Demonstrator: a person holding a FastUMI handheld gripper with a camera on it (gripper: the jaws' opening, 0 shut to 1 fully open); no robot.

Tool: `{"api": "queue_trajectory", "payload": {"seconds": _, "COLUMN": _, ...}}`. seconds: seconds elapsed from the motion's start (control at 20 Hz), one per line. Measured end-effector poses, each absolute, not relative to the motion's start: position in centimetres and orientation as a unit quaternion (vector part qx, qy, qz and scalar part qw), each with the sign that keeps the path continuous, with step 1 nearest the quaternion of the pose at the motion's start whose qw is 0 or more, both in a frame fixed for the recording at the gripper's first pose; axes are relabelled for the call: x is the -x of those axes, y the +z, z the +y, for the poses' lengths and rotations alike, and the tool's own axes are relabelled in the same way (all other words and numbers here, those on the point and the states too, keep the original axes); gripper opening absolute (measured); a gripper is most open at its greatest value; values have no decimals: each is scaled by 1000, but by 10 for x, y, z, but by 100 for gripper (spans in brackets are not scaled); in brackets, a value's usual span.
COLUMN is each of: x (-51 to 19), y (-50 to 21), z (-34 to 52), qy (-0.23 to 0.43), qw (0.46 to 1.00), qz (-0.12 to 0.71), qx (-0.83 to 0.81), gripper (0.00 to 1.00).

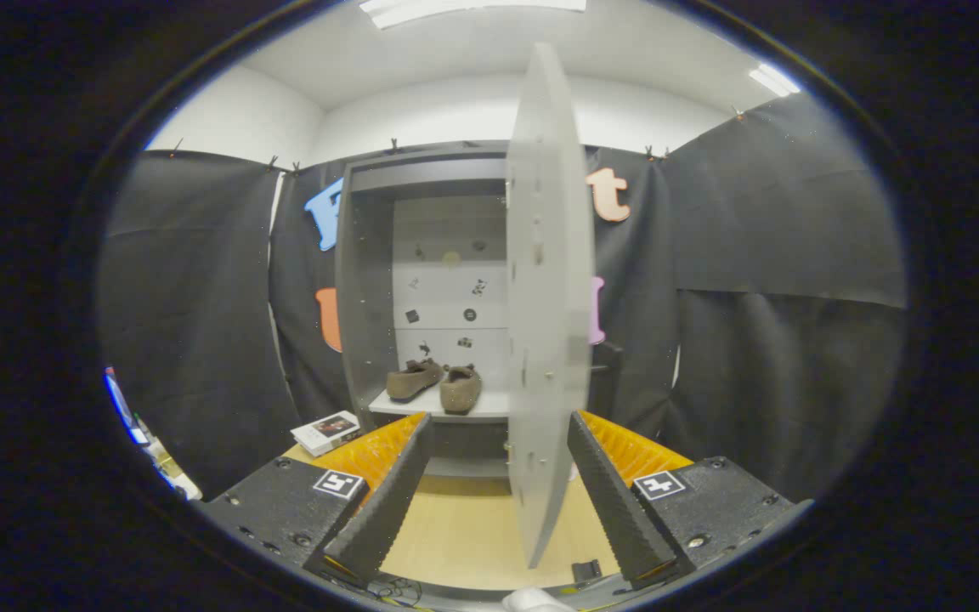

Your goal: Open the shoe cabinet door, grab the shoes and put them into the shoe cabinet, then close the shoe cabinet door.

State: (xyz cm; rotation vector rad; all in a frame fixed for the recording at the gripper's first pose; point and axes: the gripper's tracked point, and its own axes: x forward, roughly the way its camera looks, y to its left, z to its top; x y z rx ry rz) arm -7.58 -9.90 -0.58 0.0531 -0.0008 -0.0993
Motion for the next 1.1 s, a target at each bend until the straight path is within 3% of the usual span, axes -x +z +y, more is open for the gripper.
{"api": "queue_trajectory", "payload": {"seconds": 0.2, "x": 83, "y": -12, "z": -169, "qy": -67, "qw": 997, "qz": 4, "qx": -36, "gripper": 100}}
{"api": "queue_trajectory", "payload": {"seconds": 0.45, "x": 47, "y": -29, "z": -227, "qy": -24, "qw": 998, "qz": 37, "qx": -44, "gripper": 100}}
{"api": "queue_trajectory", "payload": {"seconds": 1.1, "x": 0, "y": -19, "z": -198, "qy": 131, "qw": 990, "qz": 31, "qx": -33, "gripper": 97}}
